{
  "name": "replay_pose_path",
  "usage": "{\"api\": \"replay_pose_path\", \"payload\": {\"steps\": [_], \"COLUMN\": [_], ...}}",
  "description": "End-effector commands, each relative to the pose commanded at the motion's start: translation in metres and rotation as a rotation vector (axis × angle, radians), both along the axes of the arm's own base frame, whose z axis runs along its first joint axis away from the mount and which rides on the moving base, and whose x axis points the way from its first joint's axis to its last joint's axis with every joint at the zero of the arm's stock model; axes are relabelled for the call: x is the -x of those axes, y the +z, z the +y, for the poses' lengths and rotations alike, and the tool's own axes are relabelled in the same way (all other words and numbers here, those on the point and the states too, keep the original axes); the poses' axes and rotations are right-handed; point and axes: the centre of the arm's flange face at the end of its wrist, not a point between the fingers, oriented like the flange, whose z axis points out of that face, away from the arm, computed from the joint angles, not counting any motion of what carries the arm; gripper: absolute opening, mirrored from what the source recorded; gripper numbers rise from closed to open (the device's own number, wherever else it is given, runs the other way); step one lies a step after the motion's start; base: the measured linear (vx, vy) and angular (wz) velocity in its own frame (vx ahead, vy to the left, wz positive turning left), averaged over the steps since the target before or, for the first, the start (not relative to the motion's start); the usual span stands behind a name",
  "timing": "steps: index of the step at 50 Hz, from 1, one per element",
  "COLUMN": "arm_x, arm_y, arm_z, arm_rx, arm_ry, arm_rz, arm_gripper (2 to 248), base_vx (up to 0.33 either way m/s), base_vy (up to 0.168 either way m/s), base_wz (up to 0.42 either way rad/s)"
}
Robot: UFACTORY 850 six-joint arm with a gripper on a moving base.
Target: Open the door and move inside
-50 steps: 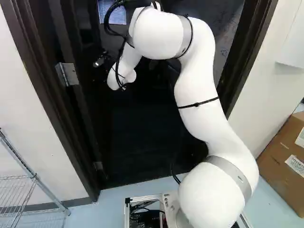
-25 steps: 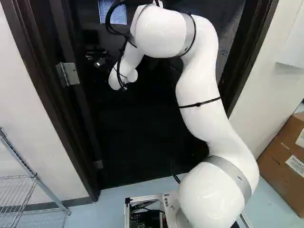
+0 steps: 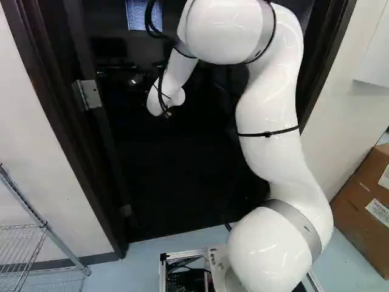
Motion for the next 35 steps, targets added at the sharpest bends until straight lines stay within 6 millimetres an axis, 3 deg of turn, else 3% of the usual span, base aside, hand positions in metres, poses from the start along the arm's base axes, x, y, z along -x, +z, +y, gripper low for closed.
{"api": "replay_pose_path", "payload": {"steps": [35], "arm_x": [0.064], "arm_y": [0.008], "arm_z": [-0.045], "arm_rx": [-0.005], "arm_ry": [-0.054], "arm_rz": [0.046], "arm_gripper": [247], "base_vx": [0.000], "base_vy": [0.000], "base_wz": [0.000]}}
